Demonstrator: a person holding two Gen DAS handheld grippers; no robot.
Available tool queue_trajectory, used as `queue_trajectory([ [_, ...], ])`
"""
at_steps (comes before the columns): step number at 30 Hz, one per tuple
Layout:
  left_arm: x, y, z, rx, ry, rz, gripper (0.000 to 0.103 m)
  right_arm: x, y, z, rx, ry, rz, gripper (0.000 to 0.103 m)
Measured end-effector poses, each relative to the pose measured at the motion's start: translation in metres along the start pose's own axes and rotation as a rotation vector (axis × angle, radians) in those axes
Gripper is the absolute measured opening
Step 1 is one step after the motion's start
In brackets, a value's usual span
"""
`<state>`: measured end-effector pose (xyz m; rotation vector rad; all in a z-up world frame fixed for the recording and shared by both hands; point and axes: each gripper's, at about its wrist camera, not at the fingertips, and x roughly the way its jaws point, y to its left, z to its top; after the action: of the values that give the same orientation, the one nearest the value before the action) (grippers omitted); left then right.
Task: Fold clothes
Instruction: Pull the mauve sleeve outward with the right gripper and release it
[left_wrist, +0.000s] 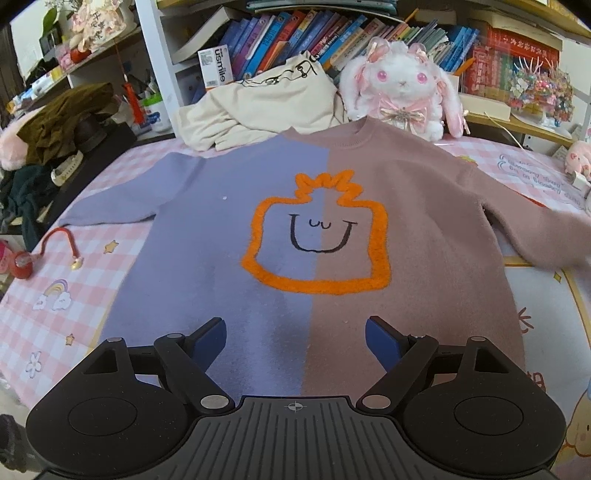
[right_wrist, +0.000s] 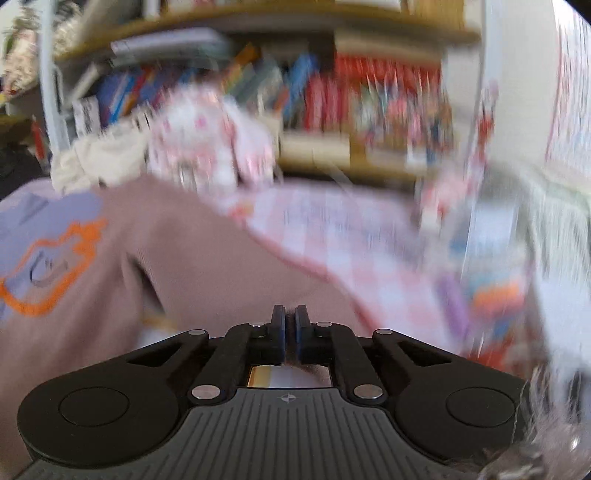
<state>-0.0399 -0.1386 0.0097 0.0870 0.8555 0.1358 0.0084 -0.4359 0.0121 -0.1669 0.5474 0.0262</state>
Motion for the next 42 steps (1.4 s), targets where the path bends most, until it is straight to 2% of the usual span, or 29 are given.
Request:
queue_trajectory([
  [5,-0.003,-0.001,0.001,0.012,-0.014,-0.001,0.085,-0.002,0.005,0.021,-0.086,-0.104,-0.019,0.005],
  [6,-0.003,-0.001,0.001,0.014,-0.018,-0.003,0.085,0.002,0.001,0.022,-0.079,-0.090,-0.021,0.001],
  [14,-0.004,0.003,0.000,-0.010,-0.014,-0.008,0.085,0.030,-0.026,0.029,-0.023,0.015,-0.042,0.001],
  [18,-0.003,0.007,0.000,-0.036,-0.006,0.000,0.085,0.030,-0.022,0.014,0.027,0.087,0.001,0.004],
  [19,-0.003,0.008,0.000,-0.042,-0.005,-0.001,0.085,0.030,-0.019,0.010,0.030,0.107,0.006,0.014],
  [20,-0.002,0.008,0.001,-0.049,-0.004,-0.002,0.085,0.029,-0.018,0.005,0.041,0.122,0.013,0.032],
  [21,-0.002,0.008,0.001,-0.052,-0.004,-0.003,0.085,0.026,-0.017,0.000,0.062,0.132,0.023,0.045],
  [24,-0.002,0.006,0.002,-0.050,-0.006,-0.006,0.085,0.015,-0.017,-0.011,0.110,0.155,0.056,0.045],
  [28,0.002,0.004,0.003,-0.047,0.002,-0.013,0.085,0.017,-0.017,-0.021,0.120,0.206,0.038,0.045],
  [35,0.007,0.004,0.004,-0.050,0.014,-0.017,0.085,0.037,-0.025,-0.009,0.188,0.239,0.009,0.051],
  [39,0.009,0.004,0.008,-0.042,0.075,-0.002,0.085,0.058,-0.019,-0.007,0.157,0.320,-0.040,0.051],
  [40,0.004,0.005,0.008,-0.057,0.036,0.002,0.085,0.062,-0.019,-0.008,0.160,0.330,-0.041,0.050],
  [42,-0.002,0.008,0.007,-0.097,0.039,-0.023,0.085,0.064,-0.019,-0.009,0.188,0.333,-0.044,0.042],
])
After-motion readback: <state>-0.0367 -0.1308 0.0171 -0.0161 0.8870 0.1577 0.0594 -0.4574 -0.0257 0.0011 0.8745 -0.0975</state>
